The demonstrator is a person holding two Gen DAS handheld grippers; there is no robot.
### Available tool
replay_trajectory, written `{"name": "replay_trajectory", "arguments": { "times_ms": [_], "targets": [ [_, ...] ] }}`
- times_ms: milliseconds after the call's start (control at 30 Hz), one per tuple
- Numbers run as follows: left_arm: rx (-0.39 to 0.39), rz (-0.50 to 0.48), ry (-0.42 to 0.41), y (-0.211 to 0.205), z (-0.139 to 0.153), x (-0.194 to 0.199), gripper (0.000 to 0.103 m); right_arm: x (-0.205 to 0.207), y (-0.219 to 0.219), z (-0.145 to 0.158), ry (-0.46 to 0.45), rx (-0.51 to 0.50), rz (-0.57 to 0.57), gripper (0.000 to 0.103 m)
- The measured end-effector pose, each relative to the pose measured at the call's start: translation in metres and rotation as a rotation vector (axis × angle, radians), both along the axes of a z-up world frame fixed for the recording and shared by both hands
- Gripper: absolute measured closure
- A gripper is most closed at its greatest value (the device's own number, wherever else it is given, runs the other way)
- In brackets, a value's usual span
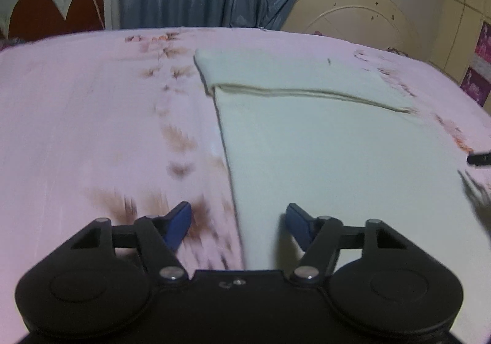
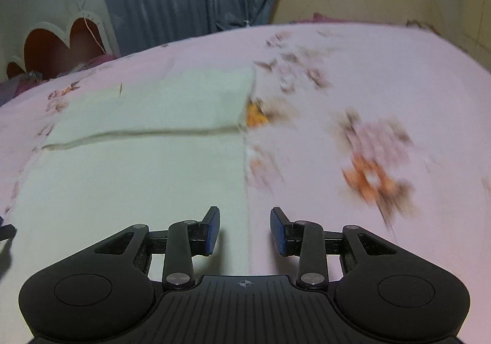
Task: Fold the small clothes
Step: 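Grasp the hem with both tools and lift it toward the collar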
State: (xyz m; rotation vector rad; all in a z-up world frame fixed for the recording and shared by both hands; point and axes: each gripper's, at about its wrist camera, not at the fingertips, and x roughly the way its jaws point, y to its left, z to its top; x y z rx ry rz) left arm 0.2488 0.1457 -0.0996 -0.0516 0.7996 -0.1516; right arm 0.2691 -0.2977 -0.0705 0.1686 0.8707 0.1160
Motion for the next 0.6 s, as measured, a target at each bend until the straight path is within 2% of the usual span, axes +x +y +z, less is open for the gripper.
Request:
{"name": "replay_trajectory", "arguments": {
  "times_ms": [133, 267, 400, 600],
  "targets": [
    [-0.044, 0.027, 0.019, -0.003, 0.001, -0.035, 0.04, -0.045, -0.016, -0.003, 0.035, 0.049, 0.005, 0.067],
    [-0.067, 0.039, 0.027, -0.005, 0.003, -0.068, 0.045, -0.089, -0.025, -0.009, 0.061, 0.092, 0.017, 0.067],
    [-0.122, 0.071, 0.036, 0.0, 0.004, -0.099, 0.047, -0.128, -0.028, -0.015, 0.087, 0.155, 0.043, 0.067],
    [-0.261, 0.089, 0.069, 0.016, -0.001, -0.135, 0.052, -0.168, -0.037, -0.021, 0.11, 0.301, 0.046, 0.067]
  ]
}}
